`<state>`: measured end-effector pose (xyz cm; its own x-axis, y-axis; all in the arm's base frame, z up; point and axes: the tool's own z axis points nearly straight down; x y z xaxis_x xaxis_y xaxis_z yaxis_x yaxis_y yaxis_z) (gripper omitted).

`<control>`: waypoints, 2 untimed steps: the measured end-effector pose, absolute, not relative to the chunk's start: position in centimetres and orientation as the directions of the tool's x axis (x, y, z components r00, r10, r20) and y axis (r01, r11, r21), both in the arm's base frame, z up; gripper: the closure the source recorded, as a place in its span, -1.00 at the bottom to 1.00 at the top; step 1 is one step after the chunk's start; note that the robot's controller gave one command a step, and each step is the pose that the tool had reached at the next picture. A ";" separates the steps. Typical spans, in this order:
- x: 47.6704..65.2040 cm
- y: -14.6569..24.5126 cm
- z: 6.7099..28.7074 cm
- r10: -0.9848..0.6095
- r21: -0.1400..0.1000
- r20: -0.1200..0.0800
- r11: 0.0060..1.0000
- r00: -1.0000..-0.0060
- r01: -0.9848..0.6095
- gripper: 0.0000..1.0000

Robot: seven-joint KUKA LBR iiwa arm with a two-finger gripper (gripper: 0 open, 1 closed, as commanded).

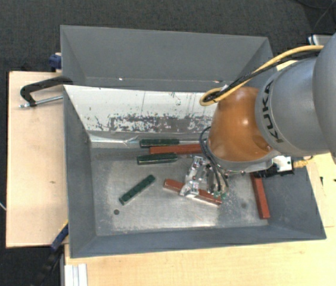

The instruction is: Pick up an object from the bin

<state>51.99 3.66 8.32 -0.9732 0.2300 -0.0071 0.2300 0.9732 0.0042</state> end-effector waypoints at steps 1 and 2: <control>52.0 3.7 8.3 0.230 0.004 -0.007 0.973 -0.973 0.230 1.00; 52.0 3.7 8.4 0.230 0.004 -0.006 0.973 -0.973 0.230 1.00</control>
Offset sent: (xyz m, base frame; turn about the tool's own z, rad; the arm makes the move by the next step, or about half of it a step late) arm -0.0002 0.0001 0.0122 0.0000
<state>51.97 3.66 8.43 -0.9732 0.2297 -0.0065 0.2297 0.9732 0.0038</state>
